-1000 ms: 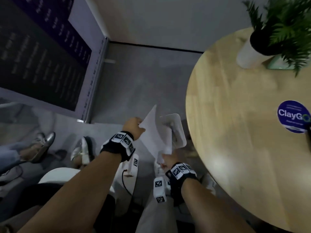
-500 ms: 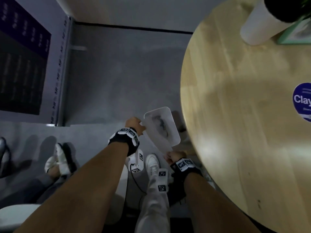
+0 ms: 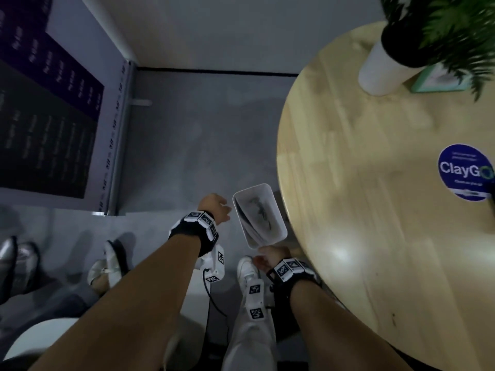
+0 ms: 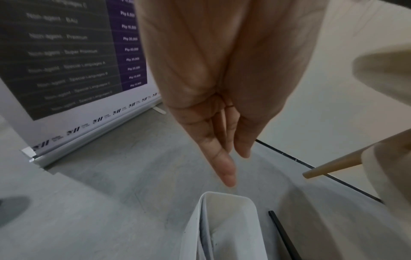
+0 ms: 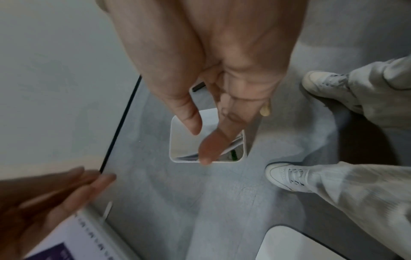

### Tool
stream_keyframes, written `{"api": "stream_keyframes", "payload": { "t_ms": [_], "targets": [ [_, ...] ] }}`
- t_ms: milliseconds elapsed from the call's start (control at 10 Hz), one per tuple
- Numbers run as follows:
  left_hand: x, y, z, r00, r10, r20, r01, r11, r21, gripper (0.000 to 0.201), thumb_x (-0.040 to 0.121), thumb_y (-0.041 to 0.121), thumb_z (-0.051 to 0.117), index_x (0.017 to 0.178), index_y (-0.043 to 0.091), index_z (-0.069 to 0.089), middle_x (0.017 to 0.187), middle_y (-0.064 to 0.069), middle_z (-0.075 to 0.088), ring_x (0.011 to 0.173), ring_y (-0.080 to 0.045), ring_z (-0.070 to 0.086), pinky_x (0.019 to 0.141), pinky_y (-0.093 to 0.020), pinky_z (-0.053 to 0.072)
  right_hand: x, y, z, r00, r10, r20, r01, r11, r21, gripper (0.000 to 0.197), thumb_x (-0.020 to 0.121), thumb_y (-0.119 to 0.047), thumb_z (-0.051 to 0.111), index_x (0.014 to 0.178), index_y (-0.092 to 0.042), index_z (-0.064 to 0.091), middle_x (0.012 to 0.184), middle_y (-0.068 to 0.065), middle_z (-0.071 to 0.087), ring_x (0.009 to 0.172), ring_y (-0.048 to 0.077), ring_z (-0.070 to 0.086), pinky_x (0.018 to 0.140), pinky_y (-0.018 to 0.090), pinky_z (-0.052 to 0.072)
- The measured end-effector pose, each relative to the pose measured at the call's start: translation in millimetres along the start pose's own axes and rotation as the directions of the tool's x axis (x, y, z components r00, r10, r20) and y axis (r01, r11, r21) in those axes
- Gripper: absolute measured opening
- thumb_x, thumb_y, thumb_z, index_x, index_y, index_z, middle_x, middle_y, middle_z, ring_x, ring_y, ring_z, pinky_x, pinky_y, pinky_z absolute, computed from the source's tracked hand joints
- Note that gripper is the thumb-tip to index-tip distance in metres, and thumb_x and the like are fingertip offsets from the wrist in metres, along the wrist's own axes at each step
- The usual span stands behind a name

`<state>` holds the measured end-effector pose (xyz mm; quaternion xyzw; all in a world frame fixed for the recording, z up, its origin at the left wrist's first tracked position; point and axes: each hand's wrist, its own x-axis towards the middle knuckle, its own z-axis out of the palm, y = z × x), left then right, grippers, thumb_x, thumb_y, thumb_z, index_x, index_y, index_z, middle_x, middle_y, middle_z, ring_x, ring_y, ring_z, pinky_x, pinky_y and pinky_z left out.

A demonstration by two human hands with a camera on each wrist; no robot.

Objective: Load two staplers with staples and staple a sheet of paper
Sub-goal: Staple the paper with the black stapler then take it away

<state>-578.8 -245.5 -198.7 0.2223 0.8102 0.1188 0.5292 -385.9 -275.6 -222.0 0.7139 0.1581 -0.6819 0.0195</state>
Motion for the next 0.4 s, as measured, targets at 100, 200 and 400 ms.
{"api": "stream_keyframes", "payload": {
  "t_ms": [100,200,400],
  "targets": [
    [-38,27,-7,0.997,0.07,-0.045,-0.07,0.998,-0.004,0.034,0.086,-0.004,0.057,0.119,-0.005,0.06,0.117,-0.026,0.065,0.082,-0.023,0.062,0.074,-0.03,0.057,-36,-7,-9,0.997,-0.053,0.062,0.06,0.991,-0.119,0.03,0.089,-0.006,0.057,0.117,0.003,0.055,0.107,0.019,0.063,0.078,0.026,0.068,0.069,0.03,0.059],
    [-84,56,-5,0.989,0.136,-0.064,-0.136,0.991,0.0,0.033,0.087,-0.005,0.055,0.12,-0.006,0.06,0.115,-0.027,0.066,0.083,-0.024,0.061,0.081,-0.034,0.056,-78,-16,-23,0.982,-0.108,0.157,0.146,0.956,-0.253,0.014,0.088,-0.014,0.058,0.098,-0.006,0.052,0.1,0.014,0.063,0.08,0.026,0.065,0.074,0.03,0.057],
    [-180,100,30,0.961,0.248,-0.122,-0.249,0.968,0.009,0.022,0.092,0.0,0.053,0.113,-0.001,0.063,0.09,-0.012,0.063,0.078,-0.025,0.06,0.071,-0.034,0.049,-163,-24,-92,0.901,-0.126,0.415,0.274,0.907,-0.321,0.021,0.087,-0.008,0.059,0.067,-0.008,0.054,0.06,0.01,0.059,0.05,0.023,0.058,0.052,0.03,0.051]
  ]
}}
